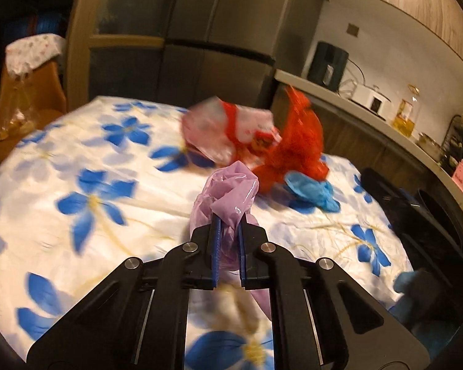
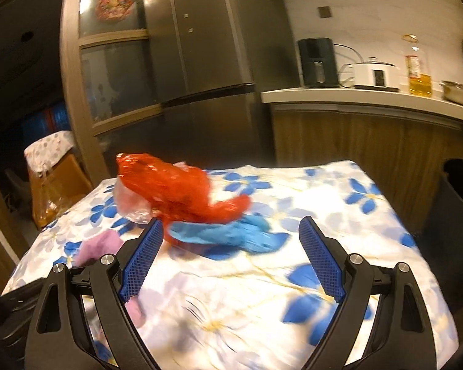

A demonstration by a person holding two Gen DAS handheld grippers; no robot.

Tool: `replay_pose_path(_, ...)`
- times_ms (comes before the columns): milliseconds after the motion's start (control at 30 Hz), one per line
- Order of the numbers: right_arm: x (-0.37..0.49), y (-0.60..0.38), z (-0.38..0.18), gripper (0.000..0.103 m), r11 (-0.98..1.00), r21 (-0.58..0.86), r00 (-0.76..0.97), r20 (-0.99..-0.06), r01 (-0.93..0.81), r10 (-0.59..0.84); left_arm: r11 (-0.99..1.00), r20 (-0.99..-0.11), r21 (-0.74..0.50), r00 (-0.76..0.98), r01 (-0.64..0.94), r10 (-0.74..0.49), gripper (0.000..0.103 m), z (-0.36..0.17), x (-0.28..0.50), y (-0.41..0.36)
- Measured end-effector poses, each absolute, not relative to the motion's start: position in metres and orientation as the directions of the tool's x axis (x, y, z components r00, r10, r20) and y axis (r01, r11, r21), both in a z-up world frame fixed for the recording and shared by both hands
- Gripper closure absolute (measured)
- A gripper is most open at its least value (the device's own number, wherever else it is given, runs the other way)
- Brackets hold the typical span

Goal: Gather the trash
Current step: 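Close the left tool on the purple glove while the right tool grasps the red plastic bag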

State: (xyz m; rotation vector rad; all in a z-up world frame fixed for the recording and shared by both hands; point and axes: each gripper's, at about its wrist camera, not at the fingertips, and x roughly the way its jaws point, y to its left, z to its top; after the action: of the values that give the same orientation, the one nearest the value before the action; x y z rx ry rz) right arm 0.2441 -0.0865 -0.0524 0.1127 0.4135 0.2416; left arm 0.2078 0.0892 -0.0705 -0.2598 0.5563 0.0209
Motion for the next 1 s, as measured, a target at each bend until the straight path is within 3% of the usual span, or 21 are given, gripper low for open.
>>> replay_pose_path(200,0.273,-0.054,-0.049,0.017,0.958,0.124,0.879,-0.379,-0.26,0.288,0.961,-0.509,-0.244,0.861,-0.134,-0.009,0.095,-0.058,0.199,0.116)
replay_pose_path(300,0.287,-0.049,-0.051,0.025,0.96,0.11,0.874,-0.397,-0.258,0.28,0.958,-0.514,-0.246,0.858,-0.147,0.0,0.095,-0.056,0.197,0.125)
replay_pose_path(500,0.306,-0.037,-0.06,0.042,0.952,0.106,0.843,-0.443,-0.287,0.304,0.954,-0.523,-0.259,0.852,-0.154,-0.004,0.095,-0.058,0.2,0.132)
replay_pose_path(733,0.313,-0.027,-0.067,0.086,0.944,0.093,0.823,-0.466,-0.318,0.323,0.958,-0.527,-0.248,0.85,-0.143,-0.009,0.095,-0.058,0.201,0.127)
replay_pose_path(833,0.311,-0.029,-0.066,0.094,0.939,0.097,0.821,-0.461,-0.331,0.337,0.958,-0.527,-0.246,0.85,-0.143,-0.008,0.094,-0.058,0.201,0.126)
replay_pose_path(1000,0.296,-0.041,-0.051,0.096,0.928,0.147,0.833,-0.41,-0.342,0.372,0.959,-0.524,-0.245,0.852,-0.143,-0.006,0.094,-0.056,0.201,0.125)
